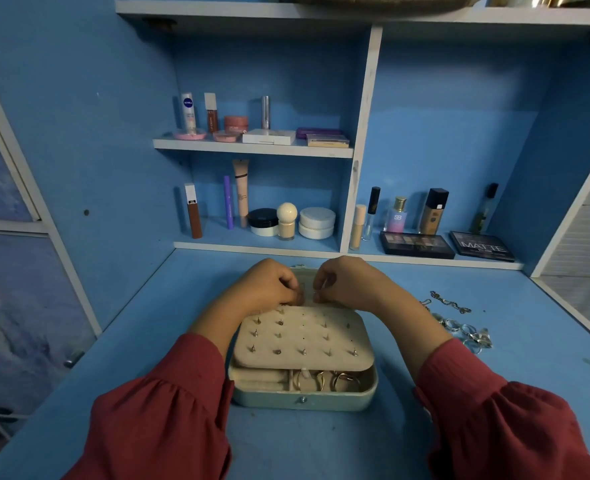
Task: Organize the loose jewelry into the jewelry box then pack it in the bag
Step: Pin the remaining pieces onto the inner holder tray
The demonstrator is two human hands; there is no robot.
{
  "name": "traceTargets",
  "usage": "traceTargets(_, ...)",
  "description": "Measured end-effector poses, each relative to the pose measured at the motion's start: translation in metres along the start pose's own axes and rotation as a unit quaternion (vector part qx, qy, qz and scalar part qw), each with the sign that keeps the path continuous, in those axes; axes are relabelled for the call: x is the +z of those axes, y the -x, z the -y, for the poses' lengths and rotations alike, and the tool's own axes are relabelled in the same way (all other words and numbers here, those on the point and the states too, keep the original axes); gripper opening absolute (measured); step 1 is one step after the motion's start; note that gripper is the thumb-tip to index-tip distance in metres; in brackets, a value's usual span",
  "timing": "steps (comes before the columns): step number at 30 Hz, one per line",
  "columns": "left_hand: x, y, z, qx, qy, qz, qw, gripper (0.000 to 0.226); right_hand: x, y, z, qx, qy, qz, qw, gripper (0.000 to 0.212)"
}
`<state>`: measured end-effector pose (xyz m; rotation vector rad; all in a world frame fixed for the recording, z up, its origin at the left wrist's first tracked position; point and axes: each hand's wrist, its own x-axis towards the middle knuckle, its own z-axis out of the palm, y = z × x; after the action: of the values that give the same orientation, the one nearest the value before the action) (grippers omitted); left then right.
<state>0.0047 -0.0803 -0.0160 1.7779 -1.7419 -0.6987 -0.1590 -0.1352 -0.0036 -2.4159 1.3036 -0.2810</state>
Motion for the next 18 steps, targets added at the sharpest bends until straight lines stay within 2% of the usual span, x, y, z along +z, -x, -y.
traceTargets(4, -0.003, 0.001, 0.0, 0.006, 0.022, 0.002, 1.0, 0.008, -0.018, 0.007, -0.025, 0.045, -0.075, -0.067, 0.994, 0.005)
traceTargets(6, -0.005, 0.001, 0.0, 0.007, 0.04, 0.0, 0.999, 0.007, -0.028, 0.013, -0.046, 0.081, -0.07, -0.09, 0.99, 0.005)
traceTargets(10, -0.007, 0.002, -0.004, 0.017, 0.084, -0.023, 0.996, 0.007, -0.042, 0.023, -0.08, 0.159, -0.019, -0.092, 0.983, 0.006)
traceTargets(14, -0.008, 0.002, -0.01, 0.024, 0.132, -0.051, 0.99, 0.01, -0.049, 0.031, -0.092, 0.211, -0.014, -0.08, 0.974, 0.011)
traceTargets(18, -0.005, 0.005, -0.014, 0.038, 0.139, -0.032, 0.989, 0.008, -0.041, 0.03, -0.096, 0.23, 0.025, -0.068, 0.971, 0.017)
